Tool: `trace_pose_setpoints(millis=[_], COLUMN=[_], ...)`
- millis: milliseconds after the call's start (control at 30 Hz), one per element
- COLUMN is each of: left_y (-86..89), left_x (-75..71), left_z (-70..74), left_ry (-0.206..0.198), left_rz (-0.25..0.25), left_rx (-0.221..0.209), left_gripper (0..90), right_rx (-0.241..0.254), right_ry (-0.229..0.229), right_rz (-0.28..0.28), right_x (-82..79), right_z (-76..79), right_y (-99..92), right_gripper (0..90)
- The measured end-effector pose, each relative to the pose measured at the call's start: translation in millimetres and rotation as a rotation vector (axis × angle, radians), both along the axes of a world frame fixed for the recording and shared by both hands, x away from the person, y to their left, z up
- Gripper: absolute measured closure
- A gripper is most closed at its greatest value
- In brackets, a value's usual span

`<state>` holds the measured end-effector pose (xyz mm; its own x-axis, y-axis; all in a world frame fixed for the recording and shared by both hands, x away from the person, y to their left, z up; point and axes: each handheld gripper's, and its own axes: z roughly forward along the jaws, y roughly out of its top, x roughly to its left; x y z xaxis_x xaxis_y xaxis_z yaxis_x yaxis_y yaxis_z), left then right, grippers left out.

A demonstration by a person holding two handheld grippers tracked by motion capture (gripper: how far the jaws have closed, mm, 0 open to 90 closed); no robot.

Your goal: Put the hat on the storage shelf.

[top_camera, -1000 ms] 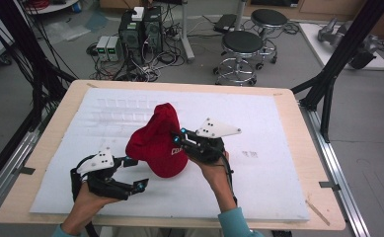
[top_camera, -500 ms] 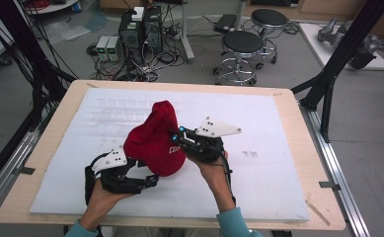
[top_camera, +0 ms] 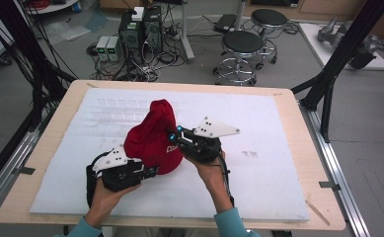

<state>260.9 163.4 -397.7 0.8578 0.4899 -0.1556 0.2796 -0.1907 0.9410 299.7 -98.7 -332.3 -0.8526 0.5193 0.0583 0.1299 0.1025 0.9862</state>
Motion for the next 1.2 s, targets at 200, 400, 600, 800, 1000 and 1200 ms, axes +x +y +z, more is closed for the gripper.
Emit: trace_pose_setpoints(millis=[200, 400, 600, 800, 1000, 1200], left_y=[1.0, 1.7, 4.9, 13.7, 29.6, 46.9], left_x=[-0.2, -1.4, -2.8, -1.7, 5.4, 17.9], left_z=[0.8, 3.4, 7.5, 16.1, 33.1, 53.4], left_ry=[0.013, 0.017, 0.009, -0.019, -0.055, -0.096], left_rz=[0.010, 0.017, 0.010, 0.027, 0.073, 0.126], left_rx=[0.000, 0.005, 0.011, 0.016, 0.025, 0.065], left_gripper=[85.1, 85.2, 85.3, 85.3, 85.3, 85.3], right_rx=[-0.004, -0.001, 0.013, 0.032, -0.013, -0.050], right_ry=[-0.004, -0.007, -0.026, 0.030, 0.036, 0.031], right_rz=[-0.001, 0.001, -0.001, -0.055, -0.077, -0.090], right_x=[-0.1, -0.1, -0.2, 4.8, 2.8, 0.5], right_z=[-0.1, -0.2, 0.7, -0.3, -2.3, -5.8], right_y=[0.8, 1.2, 0.1, -3.6, -11.6, -26.6], right_gripper=[86.2, 85.8, 55.5, 13.8, 10.4, 10.4])
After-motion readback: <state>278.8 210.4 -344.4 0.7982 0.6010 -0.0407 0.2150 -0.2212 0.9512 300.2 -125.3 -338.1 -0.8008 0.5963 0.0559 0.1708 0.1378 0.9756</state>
